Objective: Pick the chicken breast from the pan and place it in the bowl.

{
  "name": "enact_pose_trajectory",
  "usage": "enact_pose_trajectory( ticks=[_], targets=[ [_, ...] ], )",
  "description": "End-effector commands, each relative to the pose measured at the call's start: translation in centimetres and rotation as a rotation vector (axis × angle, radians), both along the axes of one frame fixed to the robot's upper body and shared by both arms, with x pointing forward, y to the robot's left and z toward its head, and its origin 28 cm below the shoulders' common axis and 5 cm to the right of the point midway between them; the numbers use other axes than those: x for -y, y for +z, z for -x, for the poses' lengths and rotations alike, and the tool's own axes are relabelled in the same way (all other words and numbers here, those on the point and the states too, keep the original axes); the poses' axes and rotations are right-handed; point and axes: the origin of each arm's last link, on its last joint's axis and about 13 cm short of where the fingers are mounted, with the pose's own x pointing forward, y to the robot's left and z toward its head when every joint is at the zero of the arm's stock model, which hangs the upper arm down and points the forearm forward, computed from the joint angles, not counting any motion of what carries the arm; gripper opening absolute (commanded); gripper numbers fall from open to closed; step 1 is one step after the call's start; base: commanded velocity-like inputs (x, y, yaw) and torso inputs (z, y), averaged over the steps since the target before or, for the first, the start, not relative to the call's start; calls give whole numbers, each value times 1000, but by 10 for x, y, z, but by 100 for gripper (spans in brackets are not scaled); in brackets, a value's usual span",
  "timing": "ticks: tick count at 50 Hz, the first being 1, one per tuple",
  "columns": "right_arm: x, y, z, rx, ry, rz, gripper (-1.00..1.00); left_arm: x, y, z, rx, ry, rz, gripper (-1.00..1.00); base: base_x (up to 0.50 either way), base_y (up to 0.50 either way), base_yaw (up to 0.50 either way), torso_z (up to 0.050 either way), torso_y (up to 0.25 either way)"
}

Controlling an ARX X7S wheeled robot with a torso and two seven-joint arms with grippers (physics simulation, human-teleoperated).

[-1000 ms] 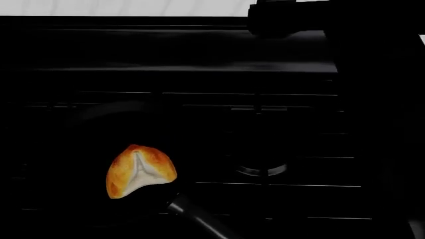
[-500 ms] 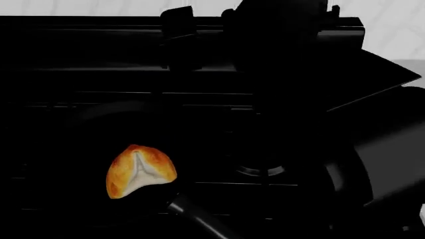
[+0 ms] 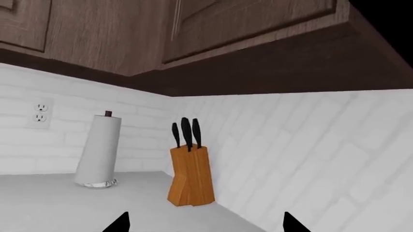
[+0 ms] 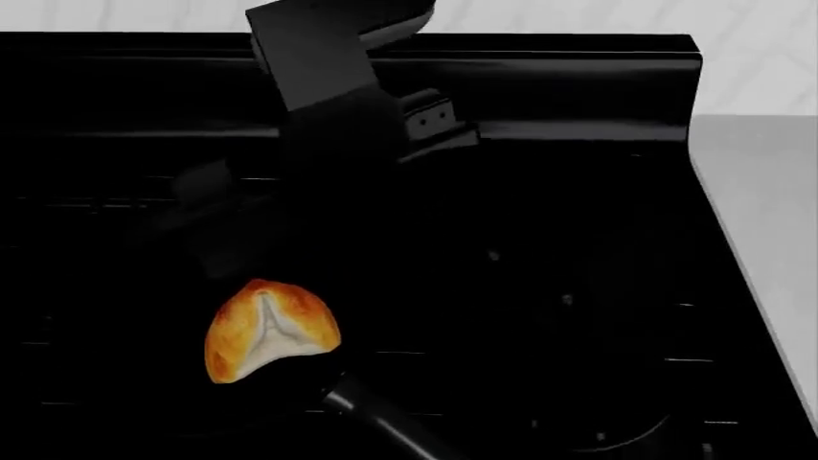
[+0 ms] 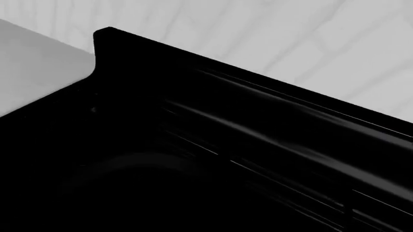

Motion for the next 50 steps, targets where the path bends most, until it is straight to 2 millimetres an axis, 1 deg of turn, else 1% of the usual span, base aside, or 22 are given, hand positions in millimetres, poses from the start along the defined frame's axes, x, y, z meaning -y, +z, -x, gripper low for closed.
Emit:
enact_pose_trajectory(
  ticks=[1,11,18,28,29,31,34,35,39,50],
  targets=[
    [-24,-9,7,-66,72,5,100,-4,-12,-4,-62,-6,30,100,0,0,-3,0,0],
    [-37,-18,11,-84,103,37,100,-7,-14,-3,-62,-5,35,100,10,0,-3,-10,0],
    [-43,-31,11,-101,107,86,100,-10,-19,-1,-64,-3,44,100,7,0,-2,-11,0],
    [-43,-40,9,-118,102,122,100,-9,-22,-4,-71,-8,47,100,5,-2,-3,-11,0],
    [-43,-39,9,-117,102,123,100,-10,-16,-4,-70,-7,48,100,12,-4,-5,-12,0],
    [-44,-39,10,-124,108,121,100,-10,-23,-3,-71,-6,50,100,5,-1,-4,-12,0],
    [-45,-42,10,-141,120,126,100,-10,-20,-3,-70,-6,50,100,3,-4,-5,-12,0],
    [-45,-43,10,-147,122,127,100,-10,-23,-3,-71,-7,49,100,14,-4,-5,-11,0],
    [-45,-43,9,-151,119,130,100,-10,-25,-4,-73,-6,54,100,3,-5,-6,-12,0],
    [-44,-48,5,-165,113,132,100,-10,-28,-7,-81,-11,57,100,4,-7,-8,-13,0]
  ],
)
